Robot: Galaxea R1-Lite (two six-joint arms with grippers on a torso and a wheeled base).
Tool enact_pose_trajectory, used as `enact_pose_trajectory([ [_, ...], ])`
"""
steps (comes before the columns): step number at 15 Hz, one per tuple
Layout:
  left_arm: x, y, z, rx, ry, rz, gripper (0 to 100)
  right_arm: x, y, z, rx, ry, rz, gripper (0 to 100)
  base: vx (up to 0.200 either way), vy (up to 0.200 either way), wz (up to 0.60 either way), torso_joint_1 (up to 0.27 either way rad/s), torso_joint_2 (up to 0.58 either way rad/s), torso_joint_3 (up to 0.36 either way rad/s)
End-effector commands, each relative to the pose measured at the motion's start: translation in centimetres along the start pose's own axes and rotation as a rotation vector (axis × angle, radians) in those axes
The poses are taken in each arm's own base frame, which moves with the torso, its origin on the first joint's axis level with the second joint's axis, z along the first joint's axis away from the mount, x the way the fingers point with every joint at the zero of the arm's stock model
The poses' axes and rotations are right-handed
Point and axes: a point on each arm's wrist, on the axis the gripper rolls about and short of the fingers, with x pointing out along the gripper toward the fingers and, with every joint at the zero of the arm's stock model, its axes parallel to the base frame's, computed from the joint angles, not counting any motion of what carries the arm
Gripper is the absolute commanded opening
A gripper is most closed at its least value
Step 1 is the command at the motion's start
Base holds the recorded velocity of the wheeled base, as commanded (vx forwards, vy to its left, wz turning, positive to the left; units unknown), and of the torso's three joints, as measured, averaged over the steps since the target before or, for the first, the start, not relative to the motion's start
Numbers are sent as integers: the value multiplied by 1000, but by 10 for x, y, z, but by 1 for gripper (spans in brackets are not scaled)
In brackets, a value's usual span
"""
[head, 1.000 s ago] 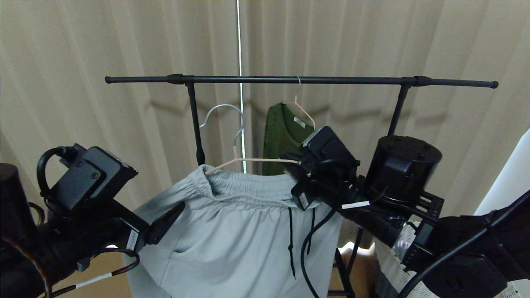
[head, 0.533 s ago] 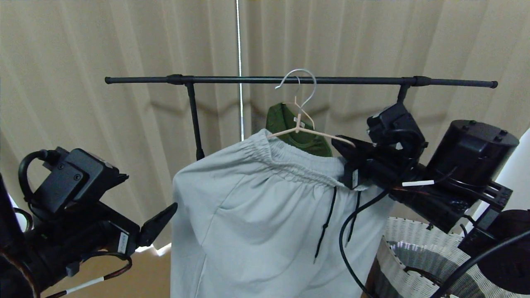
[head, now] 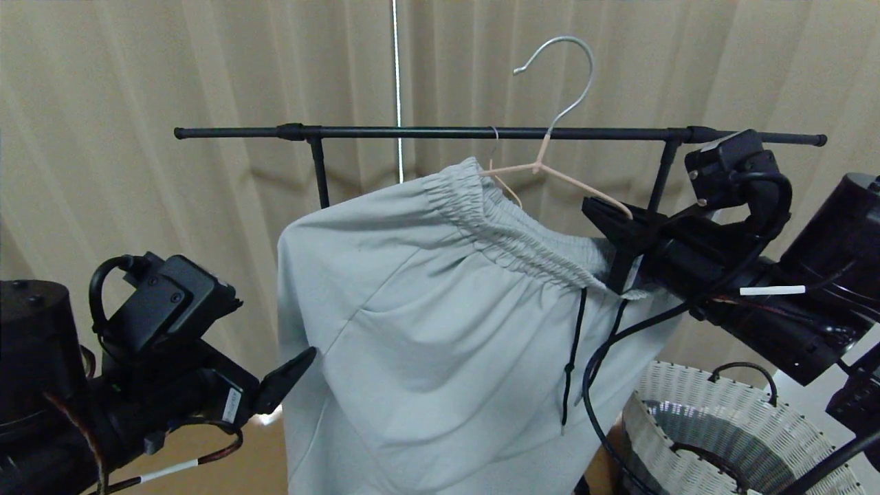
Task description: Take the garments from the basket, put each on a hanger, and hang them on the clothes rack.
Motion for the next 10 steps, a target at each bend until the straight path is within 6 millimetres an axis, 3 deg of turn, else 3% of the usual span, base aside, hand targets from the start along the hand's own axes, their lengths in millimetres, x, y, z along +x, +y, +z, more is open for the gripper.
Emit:
enact_pose_trajectory([
  [1, 8, 0, 3, -16, 10, -3, 0, -11, 2, 8, 8, -24, 22, 0, 0, 0, 0, 0, 0, 0],
  [5, 13, -1, 1, -19, 20, -5, 0, -25, 10, 10, 12, -29, 59, 0, 0, 0, 0, 0, 0, 0],
  [10, 10, 5, -5, -20, 35, 33, 0, -26, 10, 8, 11, -20, 58, 0, 0, 0, 0, 0, 0, 0],
])
